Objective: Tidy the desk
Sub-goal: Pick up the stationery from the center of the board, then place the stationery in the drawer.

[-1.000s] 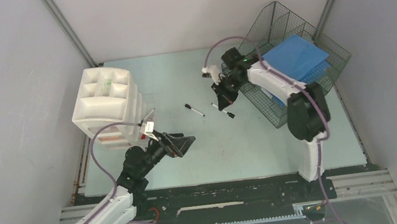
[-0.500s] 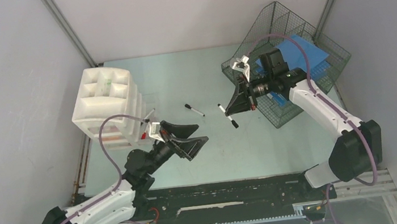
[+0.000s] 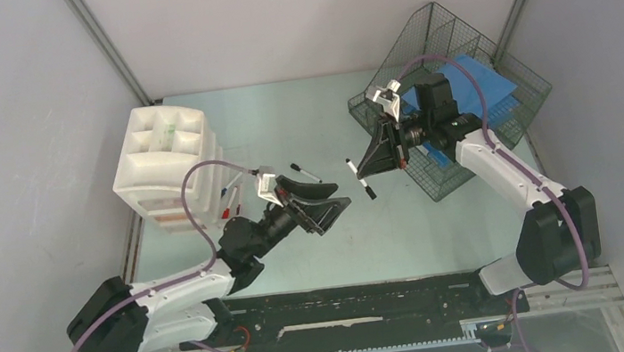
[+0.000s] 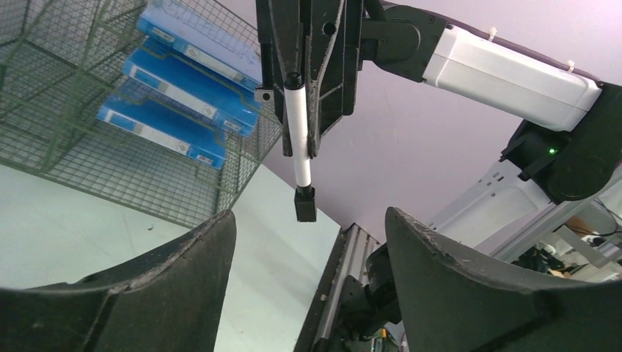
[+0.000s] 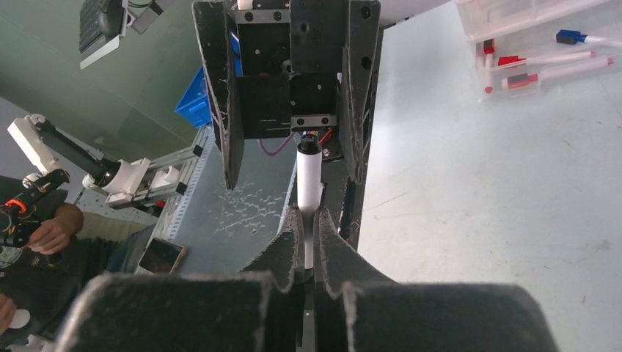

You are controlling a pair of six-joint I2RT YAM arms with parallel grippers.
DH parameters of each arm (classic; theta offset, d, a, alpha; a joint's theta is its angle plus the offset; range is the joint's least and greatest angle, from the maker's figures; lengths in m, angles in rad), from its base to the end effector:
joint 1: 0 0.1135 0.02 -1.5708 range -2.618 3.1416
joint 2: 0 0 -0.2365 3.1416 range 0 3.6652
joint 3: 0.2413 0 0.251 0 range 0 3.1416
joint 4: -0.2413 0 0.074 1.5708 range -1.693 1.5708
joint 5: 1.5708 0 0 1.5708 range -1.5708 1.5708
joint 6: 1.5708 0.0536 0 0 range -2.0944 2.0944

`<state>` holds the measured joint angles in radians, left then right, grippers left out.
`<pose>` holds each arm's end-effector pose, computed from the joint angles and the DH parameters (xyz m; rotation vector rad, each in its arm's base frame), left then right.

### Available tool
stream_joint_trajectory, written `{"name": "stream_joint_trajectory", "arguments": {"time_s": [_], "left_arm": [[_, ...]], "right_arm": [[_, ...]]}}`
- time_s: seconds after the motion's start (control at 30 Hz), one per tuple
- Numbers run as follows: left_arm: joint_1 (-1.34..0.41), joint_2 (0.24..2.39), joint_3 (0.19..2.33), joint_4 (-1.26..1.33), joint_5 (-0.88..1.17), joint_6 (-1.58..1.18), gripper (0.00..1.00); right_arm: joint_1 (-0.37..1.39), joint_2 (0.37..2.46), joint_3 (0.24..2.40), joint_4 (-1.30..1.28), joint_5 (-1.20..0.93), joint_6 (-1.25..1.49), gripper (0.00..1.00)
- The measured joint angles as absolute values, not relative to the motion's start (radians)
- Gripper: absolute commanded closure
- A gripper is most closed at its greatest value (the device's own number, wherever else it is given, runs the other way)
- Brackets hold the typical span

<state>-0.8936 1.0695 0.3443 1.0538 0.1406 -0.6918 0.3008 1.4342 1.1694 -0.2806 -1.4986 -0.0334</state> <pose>0.1500 -0.1986 0.2451 0.2741 1.3590 -1.4415 0.2757 0.1415 0.3015 -1.1698 1.5404 1.7084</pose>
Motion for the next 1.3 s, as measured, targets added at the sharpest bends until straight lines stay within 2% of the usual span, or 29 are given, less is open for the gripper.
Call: {"name": "stream_joint_trajectory", "arguments": {"time_s": [0.17,0.53,0.83,1.07,1.23,1.3], "left_arm": [[-0.921,1.148,0.385,1.091,0.133,-0.71,0.36],[-0.936,1.275,0.454,1.116,0.115,-0.721,0.52],[-0.938,1.365,0.533,1.129,0.136,-0.745,0.84],[-0.94,1.39,0.552,1.143,0.158,-0.756,1.0],[-0.94,1.393,0.552,1.145,0.162,-0.76,1.0],[-0.94,1.393,0.552,1.146,0.163,-0.76,1.0]], "right_arm": [[0.301,1.434,1.169,-0.263,-1.509,-0.02,1.0],[0.301,1.434,1.169,-0.26,-1.515,-0.016,1.0],[0.298,1.434,1.169,-0.259,-1.517,-0.018,1.0],[0.293,1.434,1.169,-0.261,-1.514,-0.02,1.0],[0.293,1.434,1.169,-0.266,-1.513,-0.021,0.99],[0.293,1.434,1.169,-0.268,-1.513,-0.022,0.89]]}}
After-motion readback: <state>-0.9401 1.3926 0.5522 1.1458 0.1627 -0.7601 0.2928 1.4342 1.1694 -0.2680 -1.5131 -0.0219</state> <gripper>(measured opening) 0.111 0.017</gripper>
